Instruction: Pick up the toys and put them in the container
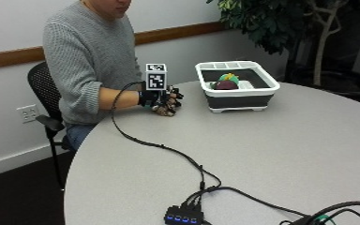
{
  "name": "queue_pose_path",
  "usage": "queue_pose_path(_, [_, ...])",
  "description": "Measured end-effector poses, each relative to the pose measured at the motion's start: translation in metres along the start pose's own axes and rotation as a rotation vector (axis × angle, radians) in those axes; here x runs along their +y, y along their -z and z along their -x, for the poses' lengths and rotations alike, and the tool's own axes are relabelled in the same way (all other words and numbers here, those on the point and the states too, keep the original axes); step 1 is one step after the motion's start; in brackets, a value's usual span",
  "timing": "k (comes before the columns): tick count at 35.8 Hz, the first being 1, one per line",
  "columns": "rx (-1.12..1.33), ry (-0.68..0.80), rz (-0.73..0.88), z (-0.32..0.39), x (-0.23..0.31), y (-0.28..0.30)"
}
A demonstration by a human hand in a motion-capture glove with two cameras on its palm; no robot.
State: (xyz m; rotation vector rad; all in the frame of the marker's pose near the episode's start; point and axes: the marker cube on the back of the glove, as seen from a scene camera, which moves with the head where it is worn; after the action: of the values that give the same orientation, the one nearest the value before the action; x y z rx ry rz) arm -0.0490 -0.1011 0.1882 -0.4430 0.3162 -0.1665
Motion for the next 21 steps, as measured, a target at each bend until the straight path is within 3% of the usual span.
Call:
queue_pose_path(7, [0.038, -0.025, -0.070, -0.001, -0.003, -0.003])
queue_pose_path(15, [0.039, -0.054, -0.286, -0.005, -0.019, 0.000])
queue_pose_path(21, [-0.010, -0.050, -0.314, -0.007, -0.028, 0.004])
